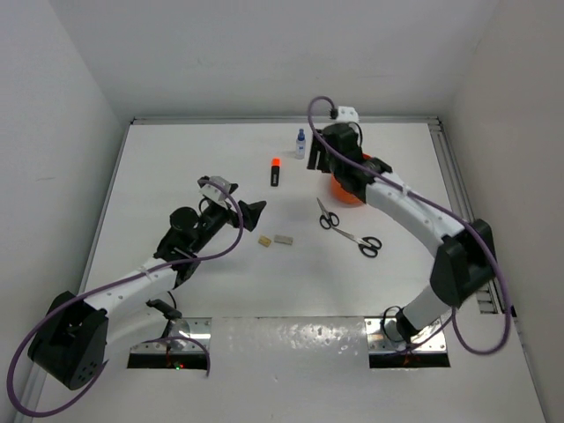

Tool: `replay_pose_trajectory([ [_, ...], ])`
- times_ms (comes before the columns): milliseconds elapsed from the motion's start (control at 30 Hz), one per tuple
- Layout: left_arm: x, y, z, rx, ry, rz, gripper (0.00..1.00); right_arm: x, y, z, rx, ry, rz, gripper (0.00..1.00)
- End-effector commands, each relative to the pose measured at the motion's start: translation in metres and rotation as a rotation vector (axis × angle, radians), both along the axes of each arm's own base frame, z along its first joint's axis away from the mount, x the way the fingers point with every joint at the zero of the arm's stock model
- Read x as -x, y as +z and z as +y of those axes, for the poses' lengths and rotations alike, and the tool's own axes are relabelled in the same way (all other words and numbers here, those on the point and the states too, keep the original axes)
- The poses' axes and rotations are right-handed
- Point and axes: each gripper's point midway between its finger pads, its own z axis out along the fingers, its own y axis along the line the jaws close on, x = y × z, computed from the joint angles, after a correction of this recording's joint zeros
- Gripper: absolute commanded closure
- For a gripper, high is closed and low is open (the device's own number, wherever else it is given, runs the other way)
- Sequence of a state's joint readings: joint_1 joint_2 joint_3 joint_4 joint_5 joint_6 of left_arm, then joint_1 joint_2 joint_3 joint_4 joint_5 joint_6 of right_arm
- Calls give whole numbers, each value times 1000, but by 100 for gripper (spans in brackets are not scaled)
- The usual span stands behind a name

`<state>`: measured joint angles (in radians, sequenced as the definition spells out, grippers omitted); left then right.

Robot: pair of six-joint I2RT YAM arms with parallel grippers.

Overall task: Sort the stationery into containers
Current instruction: Pick up the pen from the center of the board.

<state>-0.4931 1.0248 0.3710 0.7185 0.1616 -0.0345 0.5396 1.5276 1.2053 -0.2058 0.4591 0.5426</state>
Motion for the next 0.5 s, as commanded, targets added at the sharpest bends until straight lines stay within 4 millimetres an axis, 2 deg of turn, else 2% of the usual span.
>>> replay_pose_trajectory([
  [0,-15,-6,27,36,167,63,1,-39,13,67,-103,195,26,32],
  [33,-15,-6,30,35,178,65,1,-47,10,75,-100,209,51,29],
  [67,-18,-5,39,37,223,66,1,-53,-34,82,-53,214,171,27],
  [100,-19,-11,43,25,241,89,1,-71,-10,98,-90,227,134,27],
  [133,-19,-10,47,28,257,90,1,-74,-22,104,-88,239,187,27],
  [167,-20,-11,51,27,272,96,1,-84,-56,112,-73,239,247,27],
  [200,-20,-14,56,26,288,112,1,-97,-46,124,-107,240,221,28],
  [233,-20,-15,58,28,294,118,1,-101,-55,131,-117,249,236,29],
  [267,-21,-16,62,33,306,128,1,-105,-86,135,-118,232,280,30],
  [333,-21,-17,65,35,310,134,1,-119,-94,142,-141,207,259,32],
  [367,-21,-17,68,42,313,139,1,-123,-112,143,-149,181,274,33],
  [467,-21,-17,70,47,311,137,1,-132,-133,152,-180,149,272,37],
])
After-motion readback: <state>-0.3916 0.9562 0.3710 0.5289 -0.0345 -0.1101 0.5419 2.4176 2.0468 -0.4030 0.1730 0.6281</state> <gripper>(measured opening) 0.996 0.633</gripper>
